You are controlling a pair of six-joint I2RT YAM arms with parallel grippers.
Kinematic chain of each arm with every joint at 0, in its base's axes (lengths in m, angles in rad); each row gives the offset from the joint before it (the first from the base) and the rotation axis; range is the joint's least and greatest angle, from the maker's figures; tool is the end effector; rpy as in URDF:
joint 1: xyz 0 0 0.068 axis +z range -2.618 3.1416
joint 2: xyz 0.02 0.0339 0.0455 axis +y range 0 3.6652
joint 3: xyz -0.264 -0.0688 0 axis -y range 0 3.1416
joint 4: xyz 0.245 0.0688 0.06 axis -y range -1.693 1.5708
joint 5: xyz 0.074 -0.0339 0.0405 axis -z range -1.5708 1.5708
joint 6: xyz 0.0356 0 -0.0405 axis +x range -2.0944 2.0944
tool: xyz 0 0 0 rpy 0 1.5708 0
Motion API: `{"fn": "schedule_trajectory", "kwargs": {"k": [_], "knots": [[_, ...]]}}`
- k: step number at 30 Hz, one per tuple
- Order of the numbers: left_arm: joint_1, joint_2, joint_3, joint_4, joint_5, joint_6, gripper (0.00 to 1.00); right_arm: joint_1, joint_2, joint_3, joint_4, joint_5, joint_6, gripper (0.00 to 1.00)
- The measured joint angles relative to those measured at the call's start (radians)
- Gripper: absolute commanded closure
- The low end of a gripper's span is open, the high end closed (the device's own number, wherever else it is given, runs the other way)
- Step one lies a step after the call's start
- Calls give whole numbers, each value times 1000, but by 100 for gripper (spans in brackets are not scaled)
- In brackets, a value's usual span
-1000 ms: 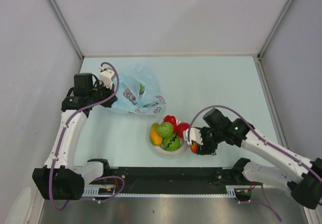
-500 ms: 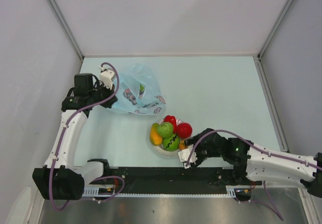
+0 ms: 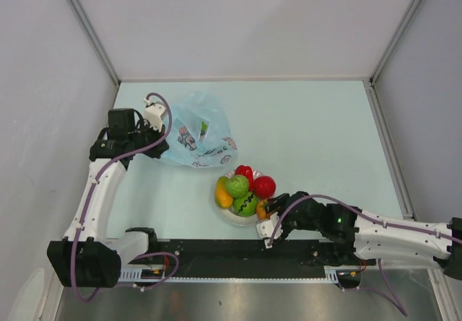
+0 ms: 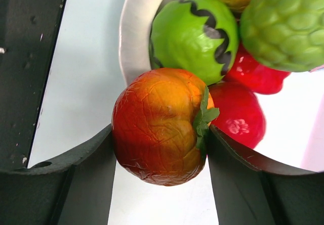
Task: Take the fake fruits out of the plastic bag
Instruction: Place the fake fruit on the plate.
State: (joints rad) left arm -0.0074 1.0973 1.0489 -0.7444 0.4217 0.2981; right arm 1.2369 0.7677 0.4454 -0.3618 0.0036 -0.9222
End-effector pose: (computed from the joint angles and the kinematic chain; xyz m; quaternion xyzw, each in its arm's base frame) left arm 0.2219 -0.0162 0.3207 0.2161 0.8822 -0.1379 0.3950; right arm 0.0546 0.1571 0.2069 -0.7961 0.4268 0.0656 0.4239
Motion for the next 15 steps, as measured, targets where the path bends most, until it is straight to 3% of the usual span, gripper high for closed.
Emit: {"fn": "schedule_trajectory", "kwargs": {"k": [7, 12, 14, 15], "knots": [[0, -2, -2, -3, -1, 2, 100, 11, -7, -40, 36, 27, -14, 29], [0, -5, -6, -6, -1, 8, 100, 23, -11, -68, 80, 47, -24, 17], [0, -5, -6, -6, -1, 9, 100, 26, -16, -78, 94, 57, -32, 1], [0, -5, -6, -6, -1, 9, 100, 28, -19, -82, 99, 60, -35, 0]]}}
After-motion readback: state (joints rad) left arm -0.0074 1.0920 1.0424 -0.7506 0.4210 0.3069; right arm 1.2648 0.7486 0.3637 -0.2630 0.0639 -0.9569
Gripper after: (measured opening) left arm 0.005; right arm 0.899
